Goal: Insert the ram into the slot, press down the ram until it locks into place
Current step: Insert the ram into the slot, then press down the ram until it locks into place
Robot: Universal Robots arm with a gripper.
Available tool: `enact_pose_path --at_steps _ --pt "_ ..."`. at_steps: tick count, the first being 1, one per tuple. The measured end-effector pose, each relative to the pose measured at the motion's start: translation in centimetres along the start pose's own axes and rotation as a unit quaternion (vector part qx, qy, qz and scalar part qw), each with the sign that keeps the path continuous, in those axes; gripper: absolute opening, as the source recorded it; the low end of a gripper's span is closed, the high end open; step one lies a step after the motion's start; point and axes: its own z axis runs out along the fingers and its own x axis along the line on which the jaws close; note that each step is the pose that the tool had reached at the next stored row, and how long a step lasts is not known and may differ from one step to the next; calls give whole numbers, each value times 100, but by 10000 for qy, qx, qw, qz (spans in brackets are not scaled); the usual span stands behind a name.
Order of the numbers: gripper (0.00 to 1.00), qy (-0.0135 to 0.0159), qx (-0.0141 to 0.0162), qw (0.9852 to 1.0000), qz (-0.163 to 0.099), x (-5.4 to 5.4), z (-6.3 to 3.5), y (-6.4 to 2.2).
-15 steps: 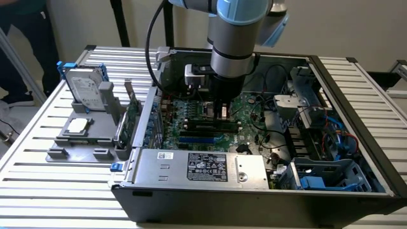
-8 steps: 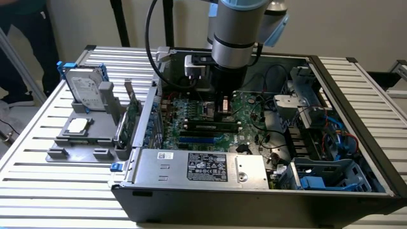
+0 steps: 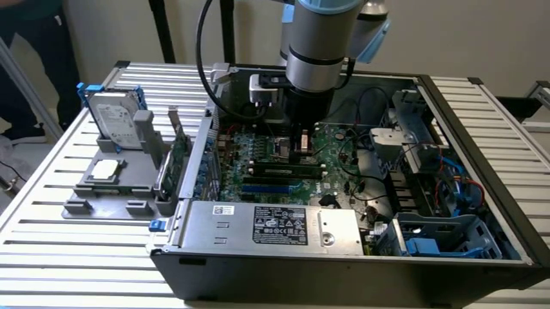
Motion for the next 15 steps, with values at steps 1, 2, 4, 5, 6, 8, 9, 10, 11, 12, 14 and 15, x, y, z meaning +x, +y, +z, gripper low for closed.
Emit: enact_pose_path --at_steps 1,2,4,5,6,8,9,10,11,12,14,15 --pt "11 0 0 10000 0 0 0 0" --pt "11 0 0 10000 0 0 0 0" --pt "11 0 0 10000 0 0 0 0" --pt "11 0 0 10000 0 0 0 0" --pt "11 0 0 10000 0 0 0 0" --pt "11 0 0 10000 0 0 0 0" --pt "11 0 0 10000 0 0 0 0" --pt "11 0 0 10000 0 0 0 0" --pt "11 0 0 10000 0 0 0 0" --pt "11 1 0 10000 0 0 1 3" --pt "11 2 9 10000 0 -6 20 12" --pt "11 3 11 10000 0 -9 36 15"
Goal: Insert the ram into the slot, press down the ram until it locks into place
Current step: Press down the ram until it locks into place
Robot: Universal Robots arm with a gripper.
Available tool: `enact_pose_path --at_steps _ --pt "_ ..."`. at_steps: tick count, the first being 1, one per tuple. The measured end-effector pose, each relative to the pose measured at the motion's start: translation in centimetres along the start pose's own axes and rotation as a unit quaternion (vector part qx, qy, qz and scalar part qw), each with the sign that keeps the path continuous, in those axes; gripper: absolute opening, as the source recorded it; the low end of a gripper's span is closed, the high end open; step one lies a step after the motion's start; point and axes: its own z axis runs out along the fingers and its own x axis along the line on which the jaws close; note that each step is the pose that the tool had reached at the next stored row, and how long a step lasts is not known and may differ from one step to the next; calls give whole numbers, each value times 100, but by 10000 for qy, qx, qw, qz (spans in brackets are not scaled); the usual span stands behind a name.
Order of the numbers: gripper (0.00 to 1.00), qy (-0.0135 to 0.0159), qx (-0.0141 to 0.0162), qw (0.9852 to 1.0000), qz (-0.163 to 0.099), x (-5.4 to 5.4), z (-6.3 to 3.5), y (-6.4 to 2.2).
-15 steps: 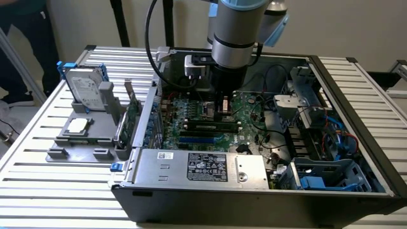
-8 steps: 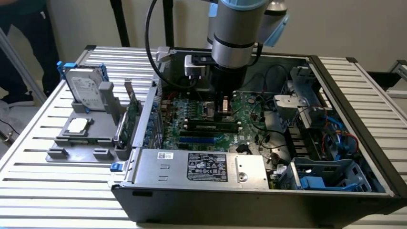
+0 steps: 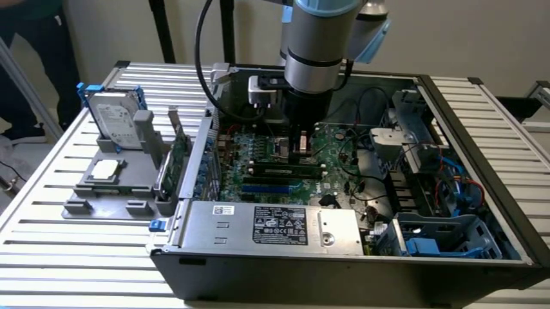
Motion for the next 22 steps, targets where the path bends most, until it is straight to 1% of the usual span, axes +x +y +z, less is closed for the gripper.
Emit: enact_pose_path --at_steps 1,3,6,11,15,16,17,18,21,22 --pt "11 -1 4 10000 0 -5 19 5" --pt "11 6 6 10000 0 -21 56 18" --pt "11 21 6 10000 1 -35 92 33" --pt "11 41 4 10000 1 -34 156 35" --pt "11 37 6 10000 1 -35 186 36" --pt "11 31 9 10000 2 -37 166 36" --pt "11 30 9 10000 2 -37 124 37" --pt "11 35 6 10000 2 -37 71 38" --pt "11 36 -1 10000 2 -39 -62 33" --pt "11 36 -2 10000 1 -39 -86 30"
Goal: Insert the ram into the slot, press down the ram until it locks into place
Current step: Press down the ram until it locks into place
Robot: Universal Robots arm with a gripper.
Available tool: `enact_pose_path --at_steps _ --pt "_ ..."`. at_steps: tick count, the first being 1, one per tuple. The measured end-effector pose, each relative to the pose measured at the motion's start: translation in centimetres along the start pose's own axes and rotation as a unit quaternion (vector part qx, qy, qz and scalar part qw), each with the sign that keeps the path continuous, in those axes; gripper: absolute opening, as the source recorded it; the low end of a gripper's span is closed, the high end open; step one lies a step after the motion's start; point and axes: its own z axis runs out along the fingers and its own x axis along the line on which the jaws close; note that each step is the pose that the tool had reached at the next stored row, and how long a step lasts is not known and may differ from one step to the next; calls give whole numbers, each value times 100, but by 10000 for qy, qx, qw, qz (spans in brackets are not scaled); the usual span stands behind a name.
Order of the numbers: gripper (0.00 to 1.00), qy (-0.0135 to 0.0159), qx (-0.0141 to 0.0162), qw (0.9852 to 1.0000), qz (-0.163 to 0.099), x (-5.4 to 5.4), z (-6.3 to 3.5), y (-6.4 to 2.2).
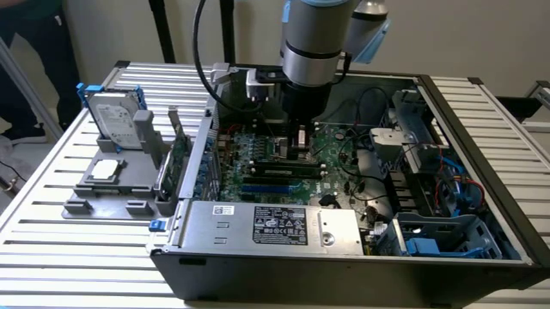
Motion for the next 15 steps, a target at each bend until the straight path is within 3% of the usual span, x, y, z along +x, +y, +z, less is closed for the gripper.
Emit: enact_pose_path --at_steps 15 --pt "11 -1 0 10000 0 0 -10 -2"
